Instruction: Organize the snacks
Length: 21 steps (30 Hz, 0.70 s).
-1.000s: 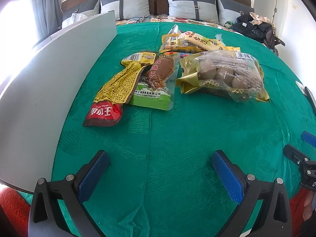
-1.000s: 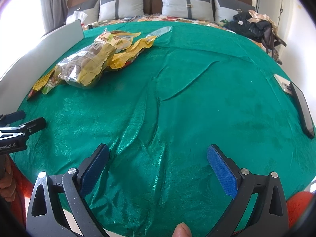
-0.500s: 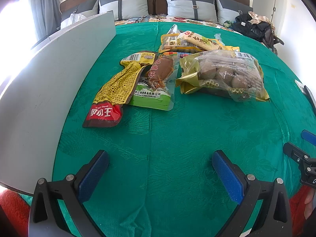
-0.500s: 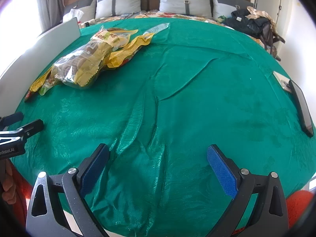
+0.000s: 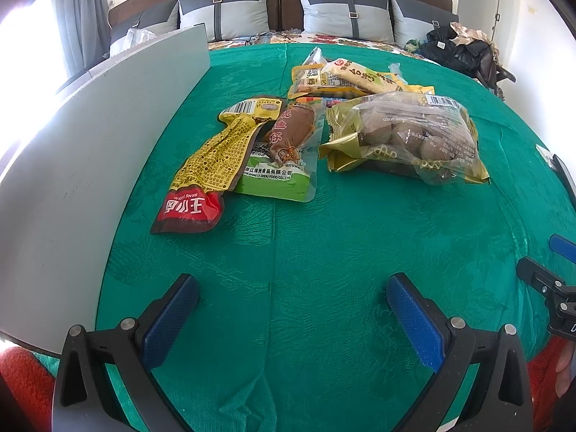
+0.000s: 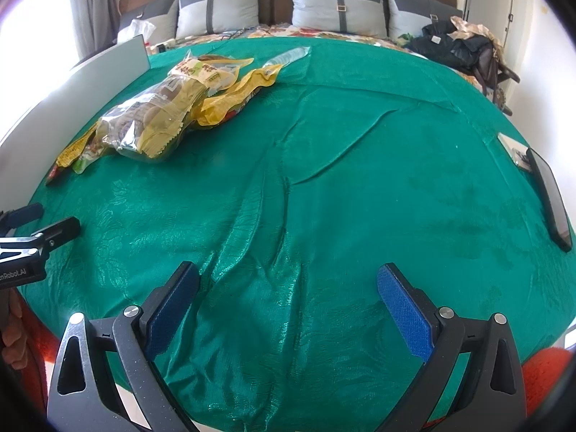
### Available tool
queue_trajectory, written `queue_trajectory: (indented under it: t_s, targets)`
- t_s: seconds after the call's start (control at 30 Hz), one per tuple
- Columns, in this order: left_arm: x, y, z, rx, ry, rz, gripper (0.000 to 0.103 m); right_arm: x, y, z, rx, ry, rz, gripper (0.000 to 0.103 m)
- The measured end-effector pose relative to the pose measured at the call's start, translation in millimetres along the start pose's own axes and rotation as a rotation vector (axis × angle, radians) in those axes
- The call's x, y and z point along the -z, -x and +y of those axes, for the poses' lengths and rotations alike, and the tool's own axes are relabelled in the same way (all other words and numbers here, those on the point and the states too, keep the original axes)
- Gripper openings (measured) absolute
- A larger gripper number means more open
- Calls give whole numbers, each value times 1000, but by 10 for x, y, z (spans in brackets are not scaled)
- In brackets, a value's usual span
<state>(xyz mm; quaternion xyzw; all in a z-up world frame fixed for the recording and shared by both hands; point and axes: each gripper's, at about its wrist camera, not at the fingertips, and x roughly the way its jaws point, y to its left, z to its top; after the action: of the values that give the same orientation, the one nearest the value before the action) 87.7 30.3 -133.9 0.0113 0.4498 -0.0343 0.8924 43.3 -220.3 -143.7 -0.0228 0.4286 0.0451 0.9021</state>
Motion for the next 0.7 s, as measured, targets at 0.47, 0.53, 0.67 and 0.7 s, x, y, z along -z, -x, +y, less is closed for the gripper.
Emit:
queue_trajectory:
  t_s: [0.47,0.53,0.67,0.7]
  targets:
    - [3,1,-1,1,0,-3,103,10,14,-9,0,1,-8,101]
    - [4,3,-1,3,-2,-5,103,10,14,-9,0,1,-8,101]
    - [0,8,0,12,-10,-3,103,12,14,-9,0,0,-8,101]
    - [-2,7,1,14,-11,-3,103,12,14,-9,0,0,-8,101]
